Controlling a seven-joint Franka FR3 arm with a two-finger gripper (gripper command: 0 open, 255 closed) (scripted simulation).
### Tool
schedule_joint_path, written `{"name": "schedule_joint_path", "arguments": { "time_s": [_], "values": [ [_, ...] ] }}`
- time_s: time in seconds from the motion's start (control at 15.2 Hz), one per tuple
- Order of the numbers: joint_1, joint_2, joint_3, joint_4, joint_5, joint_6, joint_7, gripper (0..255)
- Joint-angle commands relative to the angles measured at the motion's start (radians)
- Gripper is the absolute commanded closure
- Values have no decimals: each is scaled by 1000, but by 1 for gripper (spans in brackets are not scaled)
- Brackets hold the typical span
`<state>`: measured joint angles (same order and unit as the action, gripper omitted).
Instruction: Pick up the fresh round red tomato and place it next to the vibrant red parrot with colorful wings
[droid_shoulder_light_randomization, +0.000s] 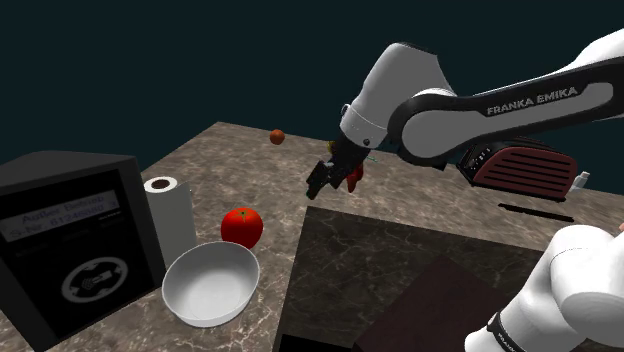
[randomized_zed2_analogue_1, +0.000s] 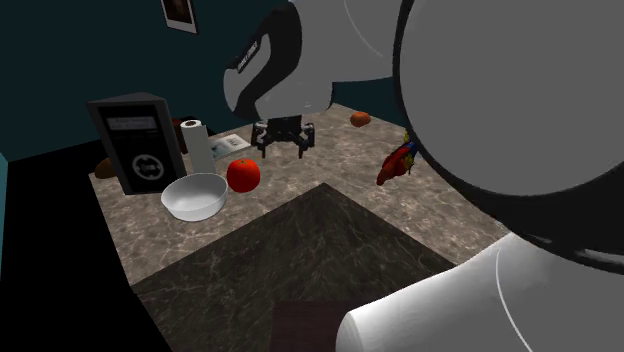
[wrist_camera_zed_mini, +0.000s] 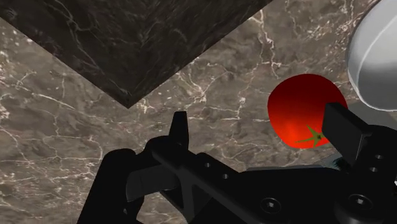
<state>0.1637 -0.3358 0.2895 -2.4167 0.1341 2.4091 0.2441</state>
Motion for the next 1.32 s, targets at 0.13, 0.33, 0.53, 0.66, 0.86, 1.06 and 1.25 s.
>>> {"name": "schedule_joint_path", "arguments": {
  "time_s": [0.13,0.33,0.53,0.66,0.86,1.06,1.25],
  "values": [
    [-7,129,68,51,-74,137,63,0],
    [-20,232,117,104,-176,221,141,0],
    [-23,340,151,172,-326,286,252,0],
    [-11,403,154,218,-426,312,325,0],
    [-2,448,141,233,-476,334,360,0],
    [8,493,125,251,-527,354,396,0],
    [15,516,115,261,-552,364,415,0]
  ]
}}
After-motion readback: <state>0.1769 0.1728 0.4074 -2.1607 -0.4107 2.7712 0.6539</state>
